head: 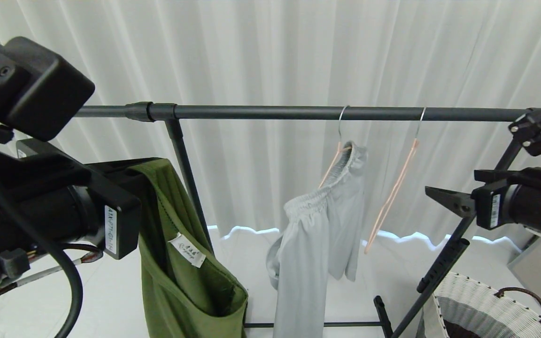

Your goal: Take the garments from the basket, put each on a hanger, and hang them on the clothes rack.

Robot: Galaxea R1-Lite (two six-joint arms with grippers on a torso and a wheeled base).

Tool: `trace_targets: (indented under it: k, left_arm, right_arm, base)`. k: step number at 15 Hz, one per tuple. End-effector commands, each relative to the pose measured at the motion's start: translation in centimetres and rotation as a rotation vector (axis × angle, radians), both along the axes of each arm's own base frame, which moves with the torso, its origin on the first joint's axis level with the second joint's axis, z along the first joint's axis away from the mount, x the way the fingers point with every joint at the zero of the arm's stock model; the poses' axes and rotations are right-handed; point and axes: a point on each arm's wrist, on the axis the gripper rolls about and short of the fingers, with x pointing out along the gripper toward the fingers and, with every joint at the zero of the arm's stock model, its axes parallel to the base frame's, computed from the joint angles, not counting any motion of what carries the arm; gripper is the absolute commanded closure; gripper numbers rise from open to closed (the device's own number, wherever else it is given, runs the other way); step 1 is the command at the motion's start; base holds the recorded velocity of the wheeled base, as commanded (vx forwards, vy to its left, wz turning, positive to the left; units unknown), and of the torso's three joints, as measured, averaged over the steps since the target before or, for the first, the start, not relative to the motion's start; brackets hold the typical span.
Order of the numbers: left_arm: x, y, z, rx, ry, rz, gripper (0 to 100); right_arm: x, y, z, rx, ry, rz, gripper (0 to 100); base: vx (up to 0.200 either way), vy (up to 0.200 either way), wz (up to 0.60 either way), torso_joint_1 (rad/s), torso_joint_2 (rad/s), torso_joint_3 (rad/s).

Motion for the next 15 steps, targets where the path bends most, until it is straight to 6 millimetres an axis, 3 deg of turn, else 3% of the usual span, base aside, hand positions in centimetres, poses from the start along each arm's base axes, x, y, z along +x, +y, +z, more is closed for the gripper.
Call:
trace_targets:
  k: [1, 8, 15]
  left_arm:
    - [0.0, 0.1, -0.1, 0.004, 0.002, 0.004, 100]
    - [-0.3, 0.3, -0.3, 0.004, 0.001, 0.005, 100]
    - [-0.3, 0.4, -0.5, 0.006, 0.005, 0.004, 100]
  right_arm:
    - [2.4, 1.9, -1.7, -0.036, 0.069, 0.021, 0]
    - [6.4, 3.5, -2.4, 0.019, 0.123, -0.117, 0]
    - [6.5, 3.0, -2.6, 0.024, 0.128, -0.146, 0]
  base:
    - [0.0, 0.0, 0.0, 0.0, 0.0, 0.0]
    - [0.0, 0.0, 0.0, 0.0, 0.0, 0.0]
    - [0.0, 0.0, 0.0, 0.0, 0.0, 0.0]
